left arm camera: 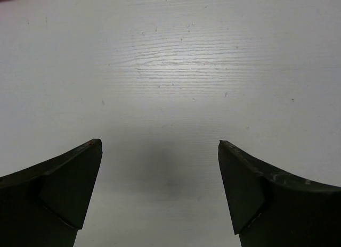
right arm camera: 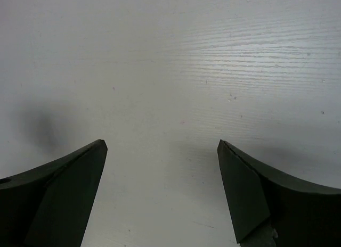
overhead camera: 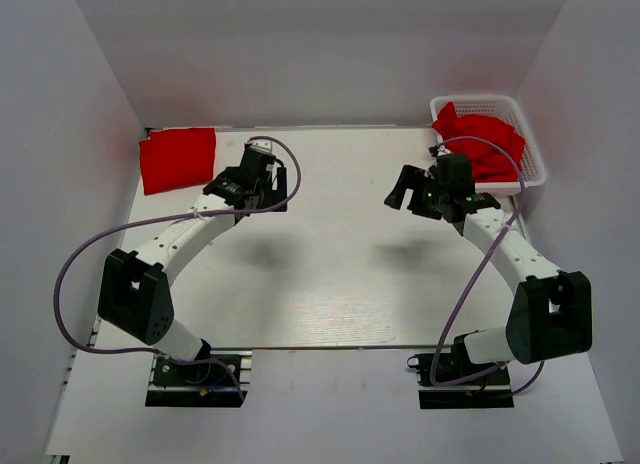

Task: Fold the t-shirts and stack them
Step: Grab crumpled tshirt from bin with the right arm

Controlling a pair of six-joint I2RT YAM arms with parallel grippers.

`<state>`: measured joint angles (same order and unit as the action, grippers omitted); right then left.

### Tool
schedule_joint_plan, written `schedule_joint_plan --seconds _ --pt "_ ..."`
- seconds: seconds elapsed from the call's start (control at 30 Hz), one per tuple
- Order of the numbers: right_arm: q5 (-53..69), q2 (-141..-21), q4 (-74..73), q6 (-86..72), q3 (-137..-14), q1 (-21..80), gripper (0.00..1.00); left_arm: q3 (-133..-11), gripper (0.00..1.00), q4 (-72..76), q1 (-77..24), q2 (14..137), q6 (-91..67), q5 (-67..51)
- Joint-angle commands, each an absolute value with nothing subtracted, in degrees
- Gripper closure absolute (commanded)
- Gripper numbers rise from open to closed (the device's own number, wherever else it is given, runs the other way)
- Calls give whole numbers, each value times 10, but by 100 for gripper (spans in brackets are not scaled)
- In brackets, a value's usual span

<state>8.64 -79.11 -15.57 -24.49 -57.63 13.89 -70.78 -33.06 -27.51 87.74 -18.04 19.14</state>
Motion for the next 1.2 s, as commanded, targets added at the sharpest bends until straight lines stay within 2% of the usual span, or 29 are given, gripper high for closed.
schedule_joint_plan --seconds 0.0,0.4,0.57,0.67,0.77,1.03,1.17 --pt "99 -768 -120 -243 -567 142 10 -716 0 -336 -277 859 -184 203" --pt "72 -766 -110 -219 -587 138 10 -711 0 -320 -265 858 -177 180" --pt "-20 -802 -146 -219 -637 134 10 -717 0 -325 -265 853 -177 186" --pt "-123 -838 -193 -239 -706 118 10 -722 0 -325 -265 853 -171 186" --pt "-196 -910 -304 -259 -841 96 10 -728 0 -332 -265 859 -171 192" --pt "-224 -1120 -444 -242 -1103 7 10 -734 0 -332 -265 875 -159 179" --pt "-215 -1176 -475 -232 -1170 -51 10 -746 0 -323 -260 890 -145 168"
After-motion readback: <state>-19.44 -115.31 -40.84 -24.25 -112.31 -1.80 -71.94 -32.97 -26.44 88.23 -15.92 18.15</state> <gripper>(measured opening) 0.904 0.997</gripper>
